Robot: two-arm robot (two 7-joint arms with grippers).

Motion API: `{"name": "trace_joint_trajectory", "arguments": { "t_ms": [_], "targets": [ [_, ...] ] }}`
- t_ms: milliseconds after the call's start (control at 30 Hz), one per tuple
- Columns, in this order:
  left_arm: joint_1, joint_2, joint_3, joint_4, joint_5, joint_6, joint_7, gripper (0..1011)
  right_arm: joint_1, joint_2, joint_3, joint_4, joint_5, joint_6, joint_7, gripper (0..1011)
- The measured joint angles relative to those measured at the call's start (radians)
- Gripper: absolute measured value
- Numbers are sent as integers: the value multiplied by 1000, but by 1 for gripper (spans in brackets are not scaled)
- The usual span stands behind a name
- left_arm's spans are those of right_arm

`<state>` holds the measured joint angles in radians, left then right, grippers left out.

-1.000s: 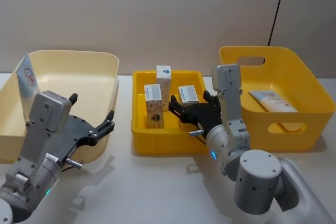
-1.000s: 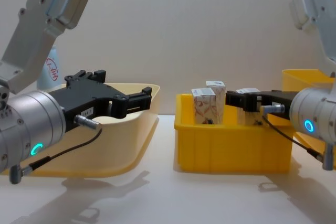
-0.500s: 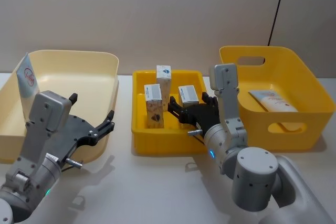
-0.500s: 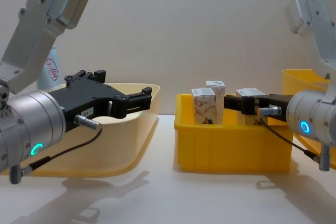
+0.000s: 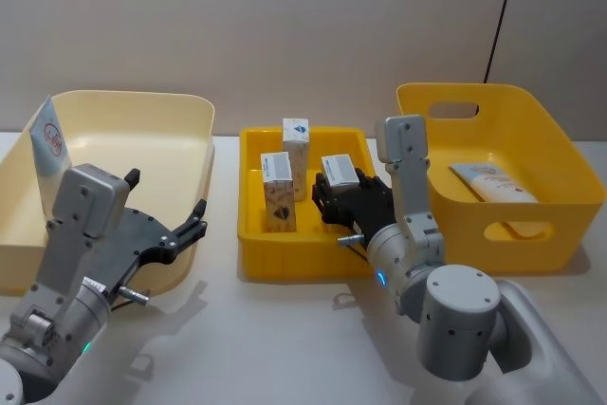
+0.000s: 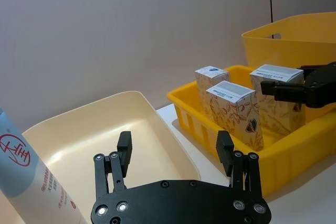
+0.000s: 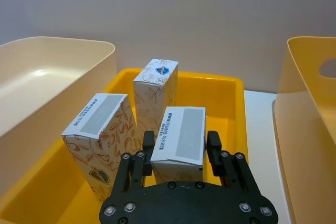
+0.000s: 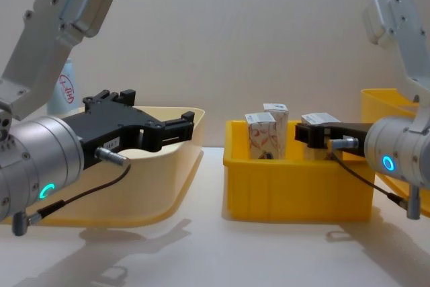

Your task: Bimanual collaborative sorting of washing and personal care products

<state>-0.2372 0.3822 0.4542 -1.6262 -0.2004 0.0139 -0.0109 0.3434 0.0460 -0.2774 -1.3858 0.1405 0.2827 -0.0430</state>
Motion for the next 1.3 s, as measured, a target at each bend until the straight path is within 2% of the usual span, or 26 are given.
{"name": "trace_joint_trajectory", "arguments": {
  "t_ms": [133,267,667,1300],
  "targets": [
    [0,0,0,0,0,0,0,1003,1,0,1,1,-1,1,1,490],
    [0,0,0,0,0,0,0,1003,1,-1,1,2,-1,1,1,436],
    [0,0,0,0,0,0,0,1003,-4,-1,6,-4,-2,-21,12,434],
    [0,0,0,0,0,0,0,1003,-16,11,32,-88,3,-139,61,434]
  ]
}}
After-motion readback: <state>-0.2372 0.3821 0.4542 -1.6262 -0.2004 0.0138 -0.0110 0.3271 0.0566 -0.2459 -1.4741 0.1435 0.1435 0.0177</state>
